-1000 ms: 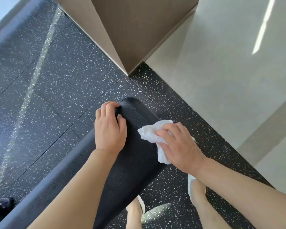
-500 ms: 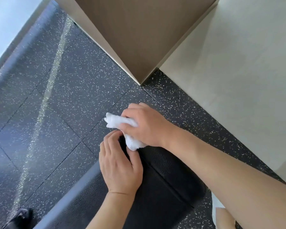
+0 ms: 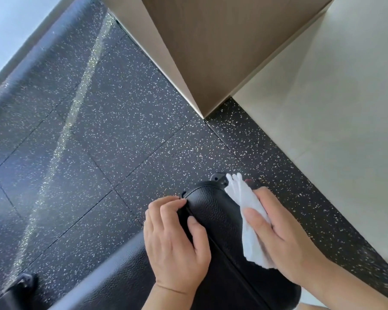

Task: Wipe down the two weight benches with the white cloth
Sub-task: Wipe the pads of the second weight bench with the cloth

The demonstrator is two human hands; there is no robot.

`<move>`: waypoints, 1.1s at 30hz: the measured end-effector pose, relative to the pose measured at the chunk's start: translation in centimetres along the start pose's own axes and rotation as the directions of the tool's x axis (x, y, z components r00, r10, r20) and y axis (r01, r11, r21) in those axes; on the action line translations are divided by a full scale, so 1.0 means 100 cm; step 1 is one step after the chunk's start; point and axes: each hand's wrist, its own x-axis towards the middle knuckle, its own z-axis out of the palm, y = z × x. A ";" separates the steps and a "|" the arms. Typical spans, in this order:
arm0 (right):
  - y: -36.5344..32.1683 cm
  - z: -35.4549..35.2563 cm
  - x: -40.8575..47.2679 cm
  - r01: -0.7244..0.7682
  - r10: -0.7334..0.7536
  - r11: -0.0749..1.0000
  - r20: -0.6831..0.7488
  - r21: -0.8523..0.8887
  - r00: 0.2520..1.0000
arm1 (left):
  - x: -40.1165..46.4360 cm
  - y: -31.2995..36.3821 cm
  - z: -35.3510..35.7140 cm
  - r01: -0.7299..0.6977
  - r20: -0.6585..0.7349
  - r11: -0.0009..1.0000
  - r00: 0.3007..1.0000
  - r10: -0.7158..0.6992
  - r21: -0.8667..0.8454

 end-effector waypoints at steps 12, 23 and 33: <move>-0.062 0.019 0.109 0.156 -0.116 0.979 0.275 -0.127 0.954 | 0.004 0.001 0.000 -0.034 0.036 0.999 0.999 0.033 0.038; 0.026 -0.008 -0.058 -0.136 0.141 0.984 -0.033 0.115 0.989 | 0.003 0.004 0.000 -0.002 0.062 0.997 0.998 -0.002 0.074; -0.008 0.006 0.026 0.020 -0.005 0.981 -0.079 0.193 0.997 | 0.001 0.003 0.000 0.041 0.089 0.994 0.995 -0.051 0.105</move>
